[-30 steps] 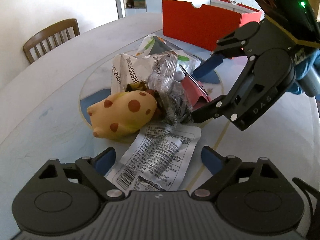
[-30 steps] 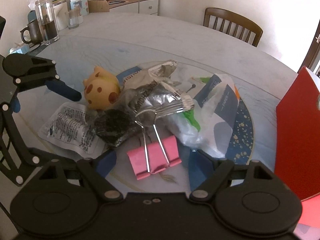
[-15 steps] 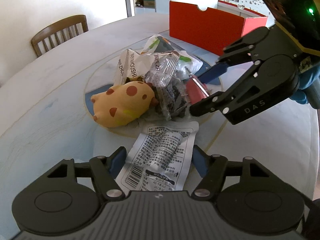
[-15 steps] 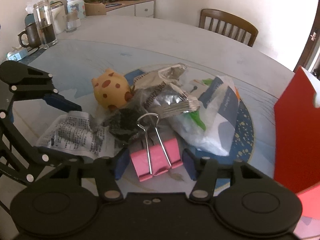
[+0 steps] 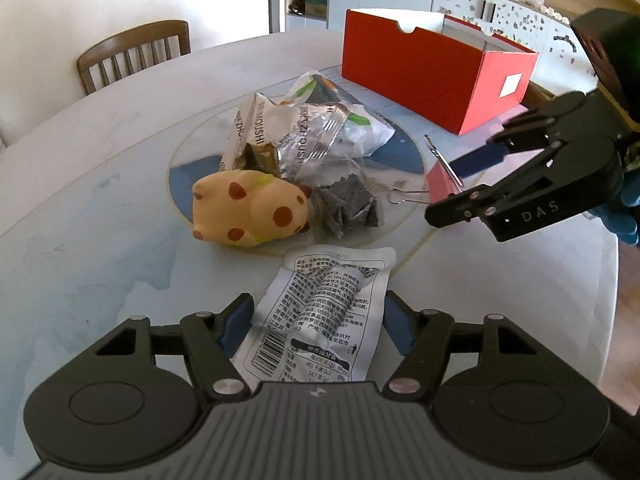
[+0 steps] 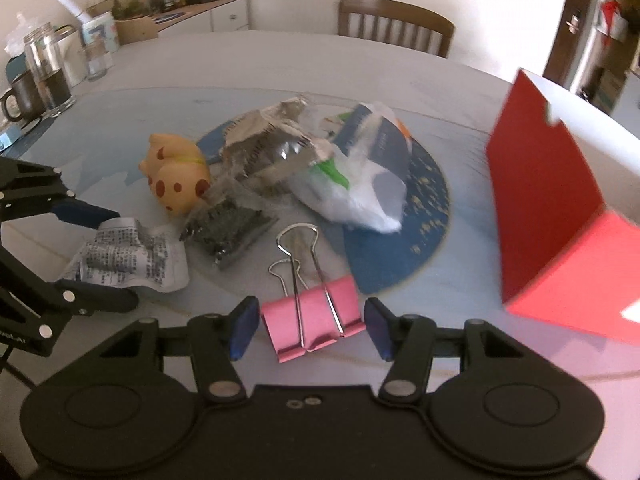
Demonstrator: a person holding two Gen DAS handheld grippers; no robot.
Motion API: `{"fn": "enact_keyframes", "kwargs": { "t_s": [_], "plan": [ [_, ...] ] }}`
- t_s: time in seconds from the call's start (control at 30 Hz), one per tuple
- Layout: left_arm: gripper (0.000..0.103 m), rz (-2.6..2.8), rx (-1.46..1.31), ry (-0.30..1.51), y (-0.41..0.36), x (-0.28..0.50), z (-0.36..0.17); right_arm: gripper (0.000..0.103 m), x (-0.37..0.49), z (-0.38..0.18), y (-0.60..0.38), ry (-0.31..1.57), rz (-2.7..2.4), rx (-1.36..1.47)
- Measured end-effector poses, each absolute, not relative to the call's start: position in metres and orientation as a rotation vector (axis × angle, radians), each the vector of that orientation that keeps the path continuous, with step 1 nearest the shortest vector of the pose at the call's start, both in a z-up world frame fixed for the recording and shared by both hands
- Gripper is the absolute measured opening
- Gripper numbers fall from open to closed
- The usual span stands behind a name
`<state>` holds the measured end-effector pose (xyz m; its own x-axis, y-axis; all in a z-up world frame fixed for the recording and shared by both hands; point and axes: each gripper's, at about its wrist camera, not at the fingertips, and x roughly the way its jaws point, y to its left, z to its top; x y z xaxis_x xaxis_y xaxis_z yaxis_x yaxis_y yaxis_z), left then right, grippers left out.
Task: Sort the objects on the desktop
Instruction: 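Carry the white wrapper and pink binder clip over into the red box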
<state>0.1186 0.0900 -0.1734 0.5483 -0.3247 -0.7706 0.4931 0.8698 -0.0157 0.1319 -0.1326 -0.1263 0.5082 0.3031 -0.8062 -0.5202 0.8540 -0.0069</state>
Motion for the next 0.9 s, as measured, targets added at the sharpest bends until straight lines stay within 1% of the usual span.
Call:
{"fn": "enact_keyframes", "kwargs": {
  "t_s": [0.27, 0.9],
  "plan": [
    [0.068, -0.511, 0.178, 0.833, 0.081, 0.112, -0.156, 0.057, 0.117, -0.115, -0.155, 0.919, 0.384, -0.199],
    [0.068, -0.569, 0.156, 0.712, 0.053, 0.111, -0.1, 0.057, 0.091, -0.054, -0.208, 0.829, 0.203, -0.054]
  ]
}}
